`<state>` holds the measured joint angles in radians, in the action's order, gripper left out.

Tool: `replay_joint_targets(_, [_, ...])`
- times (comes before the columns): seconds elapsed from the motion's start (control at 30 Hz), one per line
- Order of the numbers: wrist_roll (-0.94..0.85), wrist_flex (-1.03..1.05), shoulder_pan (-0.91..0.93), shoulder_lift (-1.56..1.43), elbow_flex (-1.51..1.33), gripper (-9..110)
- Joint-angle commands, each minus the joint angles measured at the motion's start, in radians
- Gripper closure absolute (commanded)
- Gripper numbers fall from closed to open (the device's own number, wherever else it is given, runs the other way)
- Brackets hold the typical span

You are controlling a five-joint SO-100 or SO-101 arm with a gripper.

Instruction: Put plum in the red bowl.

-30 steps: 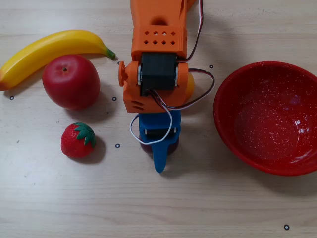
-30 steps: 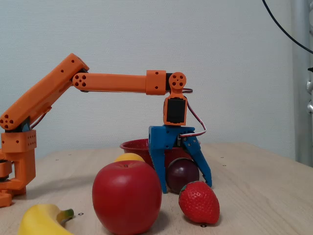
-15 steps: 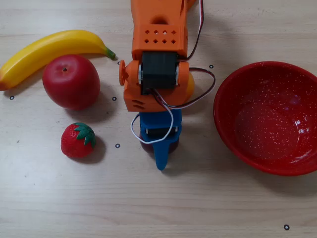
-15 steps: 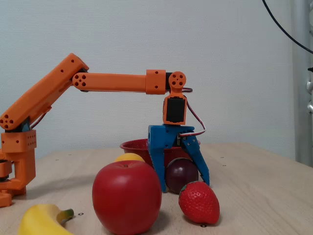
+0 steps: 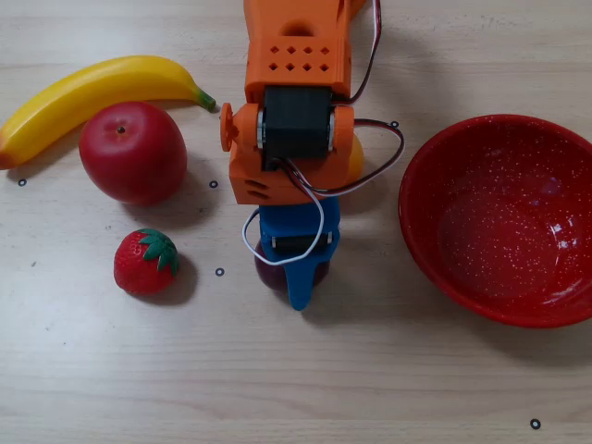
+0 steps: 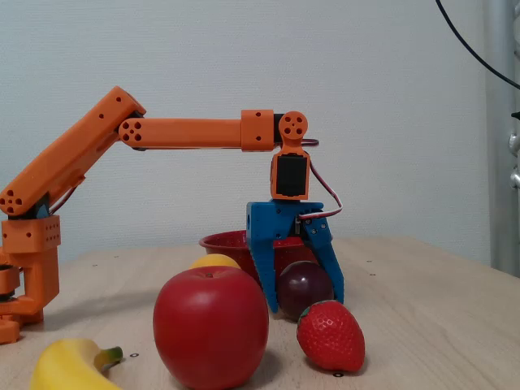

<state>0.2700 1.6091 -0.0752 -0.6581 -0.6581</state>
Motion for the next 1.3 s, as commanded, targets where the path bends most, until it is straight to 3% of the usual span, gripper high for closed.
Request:
replay_joint_targets(0.0, [0.023,-0.017,-0.005,-0.075,0.057,82])
replay_joint_targets(0.2, [0.032,-0.002,-0.006,-0.087,0.058,101])
replay_joint_targets(0.5, [-0.029,0.152,0.012,-0.291,0.193,101])
replay_joint_targets(0.8, [-0.072,0.149,0.144,-0.675,0.078,101])
replay_joint_targets(0.97, [-0.107,0.012,0.245,-0.920,-0.198,101])
replay_joint_targets(1.27, [-0.021,-0.451,0.439,-1.330,-0.828,101])
